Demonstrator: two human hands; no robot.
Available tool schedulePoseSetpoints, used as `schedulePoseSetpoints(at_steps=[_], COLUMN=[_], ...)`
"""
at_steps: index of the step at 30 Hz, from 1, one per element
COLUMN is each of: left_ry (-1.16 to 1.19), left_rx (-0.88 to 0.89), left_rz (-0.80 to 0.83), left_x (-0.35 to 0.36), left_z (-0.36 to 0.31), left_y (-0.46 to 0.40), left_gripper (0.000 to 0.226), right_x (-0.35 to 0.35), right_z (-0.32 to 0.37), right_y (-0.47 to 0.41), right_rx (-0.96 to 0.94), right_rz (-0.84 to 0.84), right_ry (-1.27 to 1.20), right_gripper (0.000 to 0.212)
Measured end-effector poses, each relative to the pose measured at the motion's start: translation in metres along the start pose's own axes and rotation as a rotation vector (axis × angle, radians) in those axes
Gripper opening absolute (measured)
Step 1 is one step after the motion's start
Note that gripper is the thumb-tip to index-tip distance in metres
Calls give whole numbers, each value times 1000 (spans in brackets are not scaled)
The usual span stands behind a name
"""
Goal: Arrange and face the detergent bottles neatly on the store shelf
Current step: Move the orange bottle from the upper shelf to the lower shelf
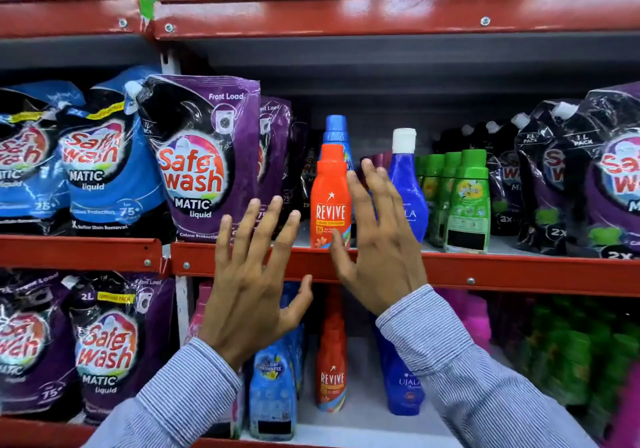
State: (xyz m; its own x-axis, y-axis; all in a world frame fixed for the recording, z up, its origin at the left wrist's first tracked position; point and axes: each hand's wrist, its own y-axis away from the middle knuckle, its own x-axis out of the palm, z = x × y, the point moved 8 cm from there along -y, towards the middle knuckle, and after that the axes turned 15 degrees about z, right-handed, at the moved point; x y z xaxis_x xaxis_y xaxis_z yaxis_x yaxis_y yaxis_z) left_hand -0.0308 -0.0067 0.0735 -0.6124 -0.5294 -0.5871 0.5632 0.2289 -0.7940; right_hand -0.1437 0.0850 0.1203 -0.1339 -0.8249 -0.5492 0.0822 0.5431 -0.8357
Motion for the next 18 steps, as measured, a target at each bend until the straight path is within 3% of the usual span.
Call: schedulePoseSetpoints(at_steps=[4, 10, 18], left_ry=[-11, 16, 80], left_rx=[34, 32, 9], left_rz=[74, 151, 95], left_x=[25, 54, 59], left_z=[1, 13, 14], left_y=[10, 18, 17], left_gripper=[82, 83, 86], right_x=[11, 36, 12], right_z=[-2, -19, -21], right_y=[-19, -37, -29], right_rx=[166, 359, 276], right_rz=[67, 192, -41], right_ry=[-242, -280, -402], right_gripper=[79, 83, 75])
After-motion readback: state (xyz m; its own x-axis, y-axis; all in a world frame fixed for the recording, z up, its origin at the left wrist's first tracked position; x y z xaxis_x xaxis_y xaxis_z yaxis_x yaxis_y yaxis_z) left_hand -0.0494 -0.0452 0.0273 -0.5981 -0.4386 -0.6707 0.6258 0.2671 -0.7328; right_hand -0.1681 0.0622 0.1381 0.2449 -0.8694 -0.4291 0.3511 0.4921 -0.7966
